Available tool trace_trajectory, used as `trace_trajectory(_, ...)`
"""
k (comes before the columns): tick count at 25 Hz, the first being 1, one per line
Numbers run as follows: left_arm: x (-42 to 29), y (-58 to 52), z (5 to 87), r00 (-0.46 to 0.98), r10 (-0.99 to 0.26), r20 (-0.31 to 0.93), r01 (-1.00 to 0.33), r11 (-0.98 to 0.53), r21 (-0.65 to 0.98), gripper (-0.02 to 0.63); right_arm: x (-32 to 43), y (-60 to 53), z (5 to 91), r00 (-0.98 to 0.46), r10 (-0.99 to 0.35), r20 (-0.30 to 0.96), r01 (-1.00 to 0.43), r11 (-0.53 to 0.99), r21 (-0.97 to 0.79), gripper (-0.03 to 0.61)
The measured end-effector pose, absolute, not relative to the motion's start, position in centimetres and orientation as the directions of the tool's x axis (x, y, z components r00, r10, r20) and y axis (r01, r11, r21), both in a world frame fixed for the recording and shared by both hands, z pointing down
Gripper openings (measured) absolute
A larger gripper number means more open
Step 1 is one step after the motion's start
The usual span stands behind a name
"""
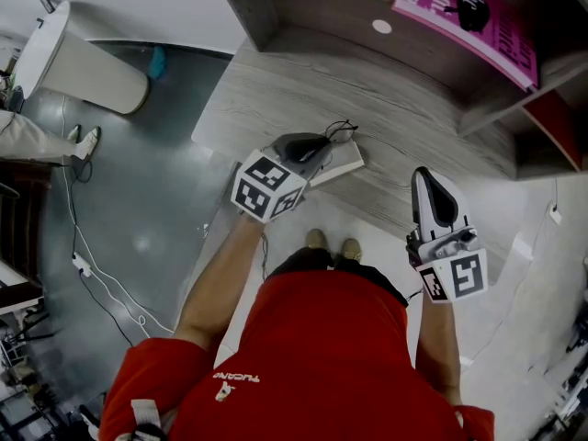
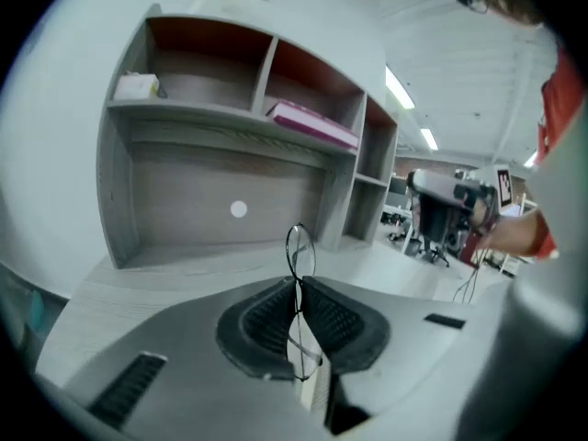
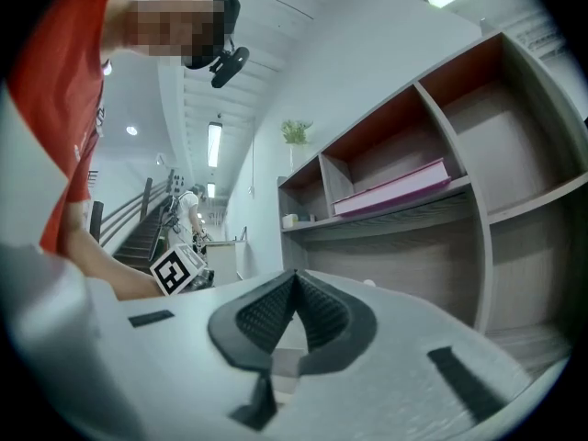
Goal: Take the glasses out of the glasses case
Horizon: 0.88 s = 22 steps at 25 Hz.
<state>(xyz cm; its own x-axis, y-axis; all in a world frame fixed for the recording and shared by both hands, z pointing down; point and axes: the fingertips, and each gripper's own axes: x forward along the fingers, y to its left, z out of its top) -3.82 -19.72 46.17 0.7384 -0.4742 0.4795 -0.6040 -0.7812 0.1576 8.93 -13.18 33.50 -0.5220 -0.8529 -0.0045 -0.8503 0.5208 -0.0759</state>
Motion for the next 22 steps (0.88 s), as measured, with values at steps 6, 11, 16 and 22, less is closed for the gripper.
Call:
trace_trajectory(6, -4.0, -18.4, 39.3, 0.778, -0.574, 0.255, -0.622, -0.76, 0.187, 0.026, 7.2, -12.5, 32.0, -0.56, -0.828, -0.038, -0.825, 0.561, -0.073, 0.005)
trace_trajectory(11, -4.6, -16.9, 34.1, 0.774, -0.63, 0.063, -0.627, -0.747, 0.22, 0.026, 6.1, -11.4, 30.5, -0.587, -0.806, -0.071, -0.803, 0.592, -0.072, 0.005)
trace_trajectory(16, -4.9, -14.6, 30.1, 0.734, -0.677, -0.056, -0.655, -0.727, 0.205, 0.026, 5.0, -10.0, 29.6, -0.617, -0.781, -0.094, -0.778, 0.624, -0.074, 0.005)
trace_trajectory(22, -5.3, -11.8, 27.3, 0.705, -0.69, -0.165, -0.665, -0.723, 0.186, 0.026, 3.8, -8.4, 28.7, -0.64, -0.759, -0.12, -0.758, 0.65, -0.062, 0.005)
